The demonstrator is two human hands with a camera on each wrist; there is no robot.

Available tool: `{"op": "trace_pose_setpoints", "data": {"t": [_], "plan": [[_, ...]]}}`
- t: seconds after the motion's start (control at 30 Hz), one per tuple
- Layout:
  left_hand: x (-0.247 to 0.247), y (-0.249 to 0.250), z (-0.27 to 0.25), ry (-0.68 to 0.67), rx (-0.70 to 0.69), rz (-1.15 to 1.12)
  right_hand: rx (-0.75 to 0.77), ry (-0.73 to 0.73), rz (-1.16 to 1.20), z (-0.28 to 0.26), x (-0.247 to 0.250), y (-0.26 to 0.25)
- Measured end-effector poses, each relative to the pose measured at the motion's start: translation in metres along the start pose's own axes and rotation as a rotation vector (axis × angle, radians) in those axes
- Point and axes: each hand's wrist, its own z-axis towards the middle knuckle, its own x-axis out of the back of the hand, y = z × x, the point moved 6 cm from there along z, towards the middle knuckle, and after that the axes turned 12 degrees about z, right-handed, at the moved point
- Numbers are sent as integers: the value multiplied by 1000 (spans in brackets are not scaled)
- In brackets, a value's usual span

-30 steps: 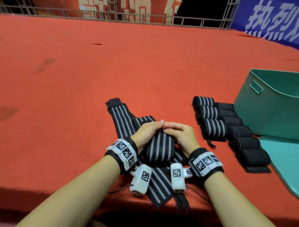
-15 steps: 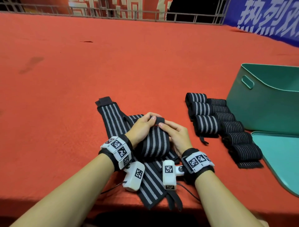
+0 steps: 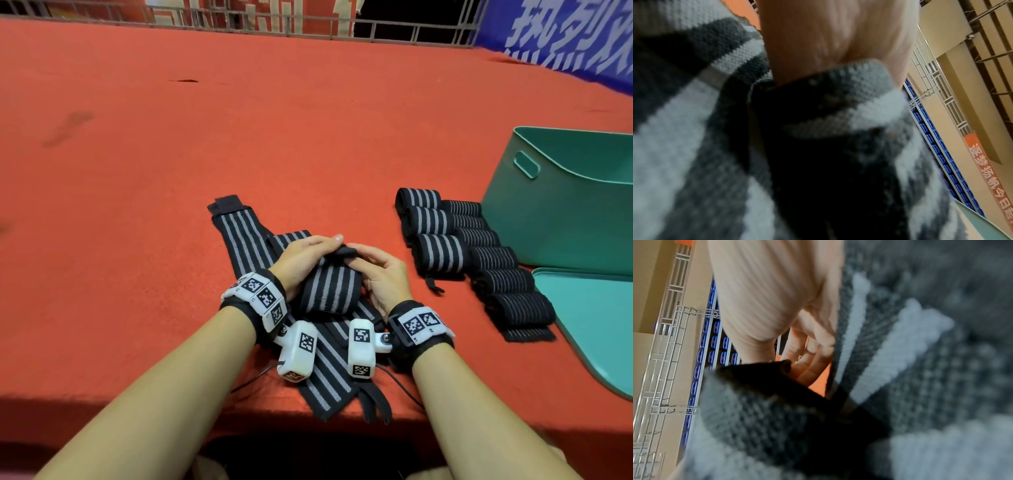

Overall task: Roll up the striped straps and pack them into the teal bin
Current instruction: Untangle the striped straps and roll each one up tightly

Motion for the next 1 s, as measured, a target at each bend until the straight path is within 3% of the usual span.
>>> {"op": "trace_pose_setpoints", "data": {"t": [0.2, 0.37, 0.5, 0.63, 0.77, 1.0], "plan": [[8, -7, -1, 55, -78, 7, 3, -28, -95, -1, -4, -2], [10, -8, -1, 69, -80, -41, -74, -8, 51, 3, -5, -1], [11, -11, -2, 76, -77, -154, -156, -89, -98, 1, -14, 2], [11, -12, -2, 123, -67, -206, -112, -75, -91, 0, -11, -1], [6, -10, 0, 63, -36, -134, -71, -30, 45, 0, -5, 0], [7, -7, 2, 86, -11, 3, -103, -56, 52, 0, -7, -1]]}}
